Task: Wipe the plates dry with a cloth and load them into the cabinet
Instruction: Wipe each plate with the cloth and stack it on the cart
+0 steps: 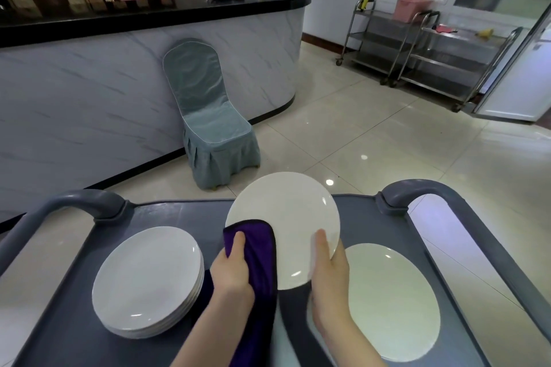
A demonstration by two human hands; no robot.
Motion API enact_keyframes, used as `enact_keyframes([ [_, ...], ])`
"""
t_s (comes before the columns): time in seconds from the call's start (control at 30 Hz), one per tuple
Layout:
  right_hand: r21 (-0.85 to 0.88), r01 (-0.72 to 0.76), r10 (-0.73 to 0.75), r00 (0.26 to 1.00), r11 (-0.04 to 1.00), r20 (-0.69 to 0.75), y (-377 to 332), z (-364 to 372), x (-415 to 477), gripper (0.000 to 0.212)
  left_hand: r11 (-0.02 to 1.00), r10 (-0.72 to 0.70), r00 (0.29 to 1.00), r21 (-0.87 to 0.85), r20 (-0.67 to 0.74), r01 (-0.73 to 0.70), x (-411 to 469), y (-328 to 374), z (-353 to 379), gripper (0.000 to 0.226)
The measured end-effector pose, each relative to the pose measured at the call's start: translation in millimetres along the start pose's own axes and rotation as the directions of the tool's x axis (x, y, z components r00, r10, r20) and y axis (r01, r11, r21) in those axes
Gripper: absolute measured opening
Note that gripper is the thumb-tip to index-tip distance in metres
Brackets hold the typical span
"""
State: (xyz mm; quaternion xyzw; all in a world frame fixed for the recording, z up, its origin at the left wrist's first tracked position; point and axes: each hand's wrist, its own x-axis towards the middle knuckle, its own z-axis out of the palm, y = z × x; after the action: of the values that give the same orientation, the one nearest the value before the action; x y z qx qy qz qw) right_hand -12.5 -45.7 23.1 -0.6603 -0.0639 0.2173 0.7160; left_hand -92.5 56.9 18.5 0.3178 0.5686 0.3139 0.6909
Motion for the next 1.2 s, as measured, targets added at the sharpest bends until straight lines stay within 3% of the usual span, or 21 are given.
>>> enact_keyframes([
  [0.07,-0.224,0.228,-0.19,0.966,0.948,0.178,-7.5,-18.3,-0.8,0.039,1.0,-0.011,0.999,-0.014,0.049,0.012,9.7,16.5,-5.5,0.023],
  [0.13,-0.444,0.499,-0.377,0.863,0.745,0.338,-15.7,-40.5,0.4,0.068,1.0,-0.013,0.996,0.018,0.088,0.011,19.6,29.2,-12.5,0.025],
  [0.2,-0.548,0.791,-0.532,0.598,0.271,0.6,-23.3,-58.0,5.7,0.068,0.997,0.001,0.992,0.081,0.128,-0.011,27.8,38.0,-18.3,0.026],
  [0.23,-0.504,0.863,-0.509,0.447,0.03,0.735,-27.9,-63.0,7.5,0.063,0.993,0.007,0.988,0.113,0.152,-0.024,30.4,42.0,-19.4,0.027],
  [0.27,-0.425,0.893,-0.439,0.325,-0.149,0.837,-31.3,-65.1,9.6,0.058,0.988,0.012,0.984,0.148,0.18,-0.039,31.3,46.4,-18.5,0.027],
  [0.3,-0.343,0.903,-0.379,0.232,-0.259,0.896,-34.8,-64.8,11.9,0.05,0.98,0.016,0.977,0.192,0.211,-0.057,30.5,51.2,-16.1,0.028],
  [0.33,-0.28,0.906,-0.345,0.164,-0.319,0.924,-37.5,-62.9,14.1,0.042,0.968,0.02,0.969,0.239,0.244,-0.08,28.9,55.8,-12.9,0.028],
  [0.43,-0.232,0.894,-0.371,0.081,-0.383,0.925,-44.5,-55.7,18.3,0.048,0.946,-0.005,0.954,0.311,0.301,-0.093,22.6,66.5,-5.4,0.028],
  [0.5,-0.263,0.904,-0.433,0.099,-0.337,0.896,-47.4,-53.5,18.0,0.042,0.967,-0.073,0.947,0.253,0.314,-0.01,16.9,70.4,-3.1,0.027],
  [0.53,-0.291,0.918,-0.464,0.141,-0.271,0.875,-47.0,-52.6,16.6,0.037,0.981,-0.098,0.943,0.188,0.317,0.039,12.4,72.1,-1.3,0.027],
  [0.6,-0.356,0.933,-0.481,0.293,-0.045,0.826,-47.3,-47.5,9.8,0.033,0.995,-0.098,0.934,0.056,0.344,0.084,3.3,73.2,5.9,0.033],
  [0.7,-0.385,0.8,-0.383,0.57,0.46,0.727,-44.0,-36.3,-2.5,0.038,0.997,-0.056,0.917,-0.03,0.395,0.073,-14.3,62.0,22.1,0.048],
  [0.77,-0.356,0.654,-0.317,0.682,0.667,0.66,-42.9,-25.7,-11.4,0.035,0.999,-0.043,0.898,-0.01,0.439,0.053,-26.4,52.8,34.4,0.056],
  [0.83,-0.275,0.49,-0.276,0.78,0.827,0.561,-43.5,-18.7,-18.4,0.025,0.984,0.063,0.884,0.119,0.464,-0.133,-30.9,44.4,45.8,0.069],
  [0.9,-0.207,0.373,-0.245,0.851,0.904,0.465,-43.7,-16.8,-20.0,0.036,0.815,0.347,0.779,0.244,0.522,-0.526,-31.3,39.9,52.4,0.062],
  [0.97,-0.158,0.266,-0.189,0.903,0.951,0.385,-45.0,-15.4,-20.3,0.047,0.613,0.497,0.644,0.291,0.581,-0.735,-31.2,34.8,51.1,0.061],
  [1.07,0.014,0.076,-0.077,0.955,0.997,0.287,-48.1,-11.3,-13.1,0.042,0.376,0.548,0.474,0.303,0.689,-0.876,-31.2,16.2,39.3,0.065],
  [1.13,0.069,-0.013,-0.002,0.976,0.998,0.218,-50.6,-8.9,-7.0,0.044,0.199,0.507,0.358,0.297,0.784,-0.934,-32.3,-1.4,31.1,0.065],
  [1.2,0.08,-0.067,0.052,0.983,0.995,0.177,-51.0,-8.5,-4.8,0.032,0.033,0.444,0.272,0.288,0.854,-0.957,-33.4,-15.9,25.9,0.068],
])
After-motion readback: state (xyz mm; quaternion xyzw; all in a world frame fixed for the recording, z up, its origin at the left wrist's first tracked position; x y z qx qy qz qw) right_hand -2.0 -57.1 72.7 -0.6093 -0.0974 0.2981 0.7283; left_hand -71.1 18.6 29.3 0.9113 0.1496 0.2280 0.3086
